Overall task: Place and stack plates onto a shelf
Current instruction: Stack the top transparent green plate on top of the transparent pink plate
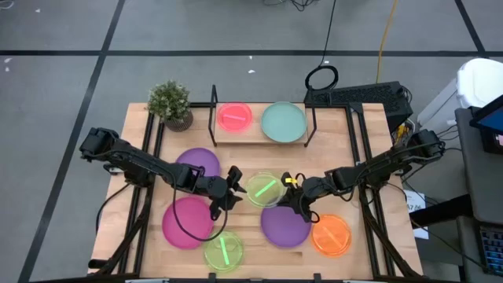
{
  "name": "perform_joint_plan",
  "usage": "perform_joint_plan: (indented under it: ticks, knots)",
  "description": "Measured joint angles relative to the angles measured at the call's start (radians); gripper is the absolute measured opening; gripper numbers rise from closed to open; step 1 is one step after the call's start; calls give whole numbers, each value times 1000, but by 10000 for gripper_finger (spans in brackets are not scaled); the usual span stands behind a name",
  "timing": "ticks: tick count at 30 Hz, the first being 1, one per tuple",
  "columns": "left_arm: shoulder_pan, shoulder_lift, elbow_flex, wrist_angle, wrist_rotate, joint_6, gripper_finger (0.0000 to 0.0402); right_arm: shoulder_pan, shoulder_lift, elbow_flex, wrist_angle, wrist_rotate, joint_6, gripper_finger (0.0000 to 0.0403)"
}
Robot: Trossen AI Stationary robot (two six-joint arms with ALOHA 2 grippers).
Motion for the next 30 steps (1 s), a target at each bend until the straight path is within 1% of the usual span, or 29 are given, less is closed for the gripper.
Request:
perform_joint_plan:
  ticks: [2, 8, 14, 18, 30]
  knots:
    - [0, 0, -10, 0, 14, 11, 138, 0, 0, 0, 5, -8, 1, 0]
    - [0, 34, -25, 20, 6, 66, 122, 0, 0, 0, 49, -71, 1, 0]
    - [7, 68, -25, 119, 3, 117, 117, -1, 0, 0, 44, -74, 25, 0]
    - [6, 70, -25, 119, 4, 130, 114, -1, 0, 0, 38, -74, 27, 0]
    - [6, 70, -25, 127, 32, 155, 36, -1, 0, 0, 37, -74, 27, 0]
